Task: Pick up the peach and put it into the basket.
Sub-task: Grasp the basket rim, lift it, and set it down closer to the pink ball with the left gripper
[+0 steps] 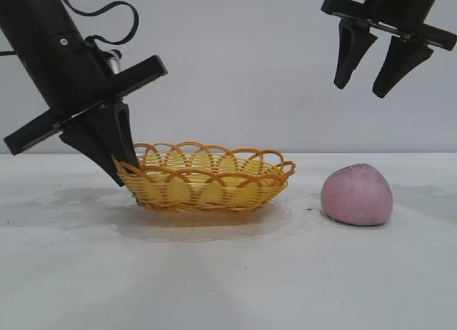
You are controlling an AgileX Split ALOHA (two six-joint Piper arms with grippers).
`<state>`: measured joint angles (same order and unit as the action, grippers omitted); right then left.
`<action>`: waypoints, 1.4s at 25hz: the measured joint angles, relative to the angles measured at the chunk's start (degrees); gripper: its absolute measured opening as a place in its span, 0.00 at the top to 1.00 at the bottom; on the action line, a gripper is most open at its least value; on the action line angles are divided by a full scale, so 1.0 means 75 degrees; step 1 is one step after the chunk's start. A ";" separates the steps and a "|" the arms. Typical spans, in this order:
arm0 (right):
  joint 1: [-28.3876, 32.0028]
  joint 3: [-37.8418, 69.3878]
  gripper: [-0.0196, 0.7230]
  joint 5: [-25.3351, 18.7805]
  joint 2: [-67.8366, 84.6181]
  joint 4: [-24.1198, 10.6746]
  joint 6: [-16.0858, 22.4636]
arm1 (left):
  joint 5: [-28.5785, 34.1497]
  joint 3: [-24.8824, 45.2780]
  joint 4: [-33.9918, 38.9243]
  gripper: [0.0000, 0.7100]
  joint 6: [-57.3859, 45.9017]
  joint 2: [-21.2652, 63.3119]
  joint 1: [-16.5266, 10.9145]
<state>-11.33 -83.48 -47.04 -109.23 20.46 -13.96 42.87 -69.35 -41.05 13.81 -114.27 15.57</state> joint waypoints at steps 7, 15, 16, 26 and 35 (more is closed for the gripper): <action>0.0000 0.0000 0.41 -0.0014 0.0000 0.0000 0.0000 | 0.0000 0.0000 -0.0069 0.85 0.0024 -0.0122 0.0000; 0.0000 0.0000 0.41 -0.0043 0.0000 0.0000 0.0000 | 0.0028 -0.0014 -0.0180 0.56 0.0055 -0.0122 0.0000; 0.0000 0.0000 0.41 -0.0043 0.0000 0.0000 0.0000 | 0.0115 -0.0071 -0.0162 0.56 0.0055 -0.0126 0.0000; 0.0000 0.0000 0.41 -0.0092 0.0000 0.0000 0.0000 | 0.2777 -0.1854 0.2445 0.53 -0.0753 -0.0126 0.0000; 0.0000 0.0000 0.41 -0.0121 0.0000 0.0000 0.0000 | 0.3471 -0.2799 0.5096 0.53 -0.1421 -0.0126 0.0000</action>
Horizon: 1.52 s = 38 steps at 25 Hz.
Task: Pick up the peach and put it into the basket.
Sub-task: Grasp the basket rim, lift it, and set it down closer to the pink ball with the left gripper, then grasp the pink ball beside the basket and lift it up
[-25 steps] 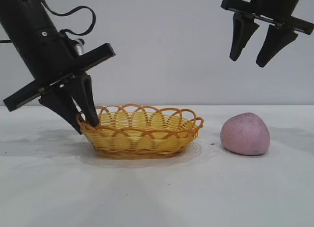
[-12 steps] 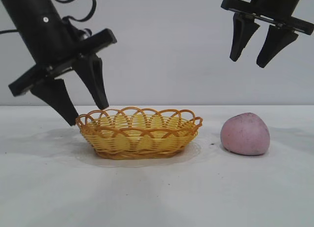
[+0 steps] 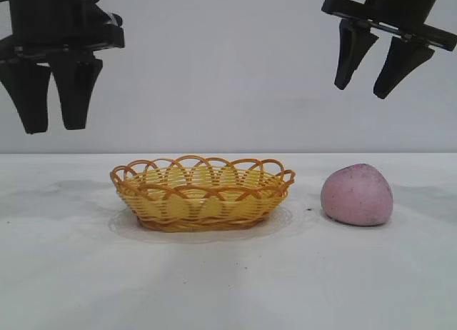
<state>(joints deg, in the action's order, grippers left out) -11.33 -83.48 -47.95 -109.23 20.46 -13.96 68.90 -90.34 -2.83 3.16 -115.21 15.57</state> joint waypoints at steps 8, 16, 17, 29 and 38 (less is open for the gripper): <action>0.0000 0.0000 0.41 0.0000 0.0000 0.0000 0.0000 | 0.0013 -0.0012 0.0783 0.53 -0.0203 0.0000 -0.0576; 0.0000 0.0000 0.41 -0.0017 0.0000 0.0000 0.0000 | 0.0016 0.0335 0.1043 0.53 -0.0203 0.0498 -0.1492; 0.0000 0.0000 0.41 -0.0017 0.0000 0.0000 0.0000 | 0.0030 0.0422 0.1055 0.53 -0.0203 0.0668 -0.1527; 0.0000 0.0000 0.41 -0.0017 0.0000 0.0000 0.0000 | 0.0177 0.2480 0.0761 0.53 -0.0203 0.4247 -0.1559; 0.0000 0.0000 0.41 -0.0017 0.0000 -0.0060 0.0000 | 0.0288 0.4219 0.0670 0.53 -0.0203 0.8042 -0.1559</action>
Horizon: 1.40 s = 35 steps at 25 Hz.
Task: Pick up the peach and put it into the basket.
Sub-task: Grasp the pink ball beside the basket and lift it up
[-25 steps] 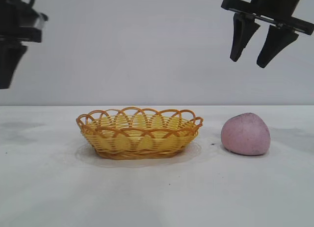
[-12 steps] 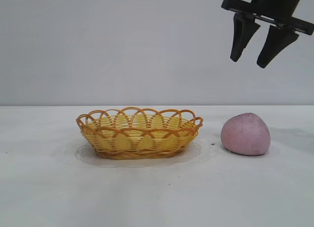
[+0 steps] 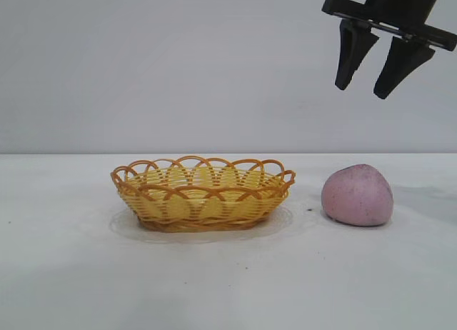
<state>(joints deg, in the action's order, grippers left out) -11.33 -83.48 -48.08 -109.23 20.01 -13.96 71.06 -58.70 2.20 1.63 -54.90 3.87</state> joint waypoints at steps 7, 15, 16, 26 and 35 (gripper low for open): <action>0.0000 0.0000 0.41 0.0000 0.0000 -0.0115 0.0000 | 0.0122 0.1384 -0.0013 0.53 0.0000 0.3052 0.0000; 0.0000 0.0000 0.41 -0.0027 0.0000 -0.0200 0.0000 | 0.0259 0.2952 -0.0183 0.53 0.0000 0.5895 0.0000; 0.0000 0.0000 0.41 -0.0027 0.0000 -0.0200 0.0000 | 0.0259 0.3076 -0.0183 0.53 0.0000 0.6235 0.0000; -0.0006 -0.0028 0.41 -0.0098 -0.0007 -0.0344 0.0000 | 0.0318 0.3663 -0.0200 0.53 0.0000 0.7468 -0.0003; -0.0006 -0.0028 0.41 -0.0287 -0.0007 -0.0537 0.0000 | -0.0316 0.3818 -0.0156 0.53 0.0081 0.7468 -0.0003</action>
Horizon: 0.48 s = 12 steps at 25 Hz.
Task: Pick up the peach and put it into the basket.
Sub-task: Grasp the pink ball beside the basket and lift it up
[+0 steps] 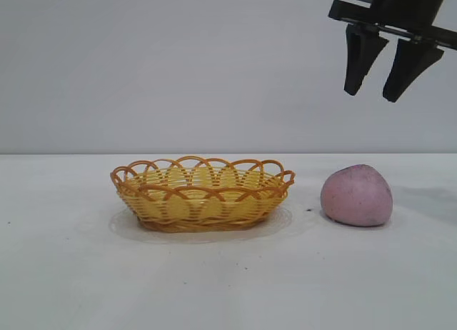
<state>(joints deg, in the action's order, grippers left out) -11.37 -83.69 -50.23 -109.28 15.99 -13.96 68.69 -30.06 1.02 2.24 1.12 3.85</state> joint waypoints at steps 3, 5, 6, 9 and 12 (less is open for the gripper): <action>0.0000 0.0000 0.41 0.0026 0.0000 -0.0012 0.0000 | -0.0056 0.0015 0.0030 0.53 0.0000 0.0000 0.0000; 0.0000 0.0000 0.41 0.0061 0.0000 -0.0012 0.0000 | -0.0216 0.0091 0.0064 0.53 0.0006 0.0000 0.0000; 0.0000 0.0000 0.41 0.0073 0.0000 -0.0012 0.0000 | -0.0372 0.0171 0.0094 0.53 0.0018 0.0000 0.0000; 0.0000 0.0000 0.41 0.0091 0.0000 -0.0012 0.0000 | -0.0494 0.0303 0.0173 0.53 0.0055 0.0000 0.0000; 0.0000 0.0000 0.41 0.0107 0.0000 -0.0012 0.0000 | -0.0564 0.0309 0.0185 0.53 0.0055 0.0000 0.0000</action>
<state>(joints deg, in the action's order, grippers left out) -11.37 -83.69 -49.43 -109.28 15.90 -13.96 64.46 -27.75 2.41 2.66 1.12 3.85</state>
